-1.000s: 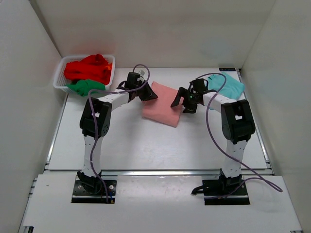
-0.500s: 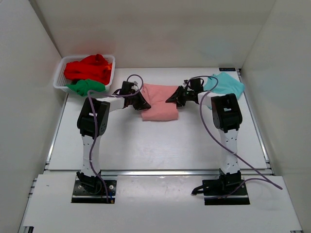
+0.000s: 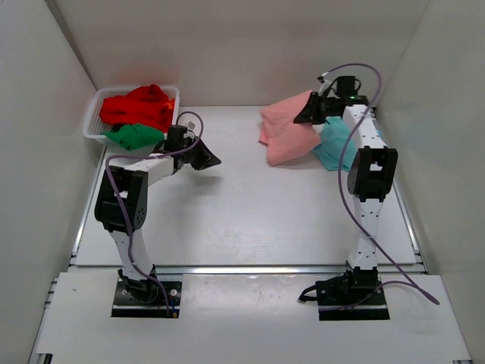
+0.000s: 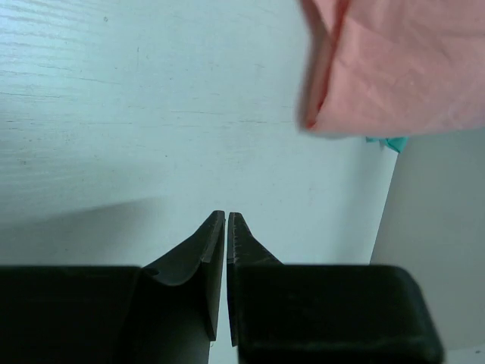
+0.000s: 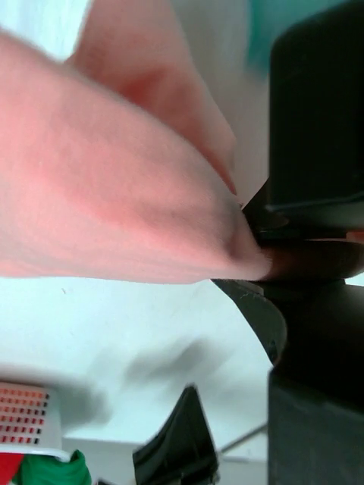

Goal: Fold and stack the t-shirts
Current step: Put the neatly folded tshirt into the corner of the board with the right arm

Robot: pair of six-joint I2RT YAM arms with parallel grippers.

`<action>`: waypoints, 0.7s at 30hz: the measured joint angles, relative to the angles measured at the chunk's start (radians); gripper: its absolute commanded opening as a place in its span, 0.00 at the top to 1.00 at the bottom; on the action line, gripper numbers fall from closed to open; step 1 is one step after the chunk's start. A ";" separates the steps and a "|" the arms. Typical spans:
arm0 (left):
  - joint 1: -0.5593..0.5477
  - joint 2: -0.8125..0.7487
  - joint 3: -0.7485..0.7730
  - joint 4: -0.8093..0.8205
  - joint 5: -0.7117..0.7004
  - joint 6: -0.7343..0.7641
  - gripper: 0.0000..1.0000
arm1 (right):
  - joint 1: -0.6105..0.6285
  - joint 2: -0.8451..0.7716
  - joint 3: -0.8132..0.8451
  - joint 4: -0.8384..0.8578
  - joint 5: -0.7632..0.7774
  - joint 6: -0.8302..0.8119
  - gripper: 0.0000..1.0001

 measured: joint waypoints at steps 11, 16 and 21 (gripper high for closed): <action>-0.005 -0.057 -0.121 -0.016 0.011 0.035 0.82 | -0.275 -0.071 -0.051 -0.294 -0.060 -0.263 1.00; -0.005 -0.059 -0.133 -0.027 0.013 0.056 0.82 | -0.283 -0.088 -0.052 -0.328 -0.074 -0.302 1.00; -0.006 -0.075 -0.153 -0.047 0.012 0.079 0.82 | -0.291 -0.130 -0.050 -0.337 -0.086 -0.313 1.00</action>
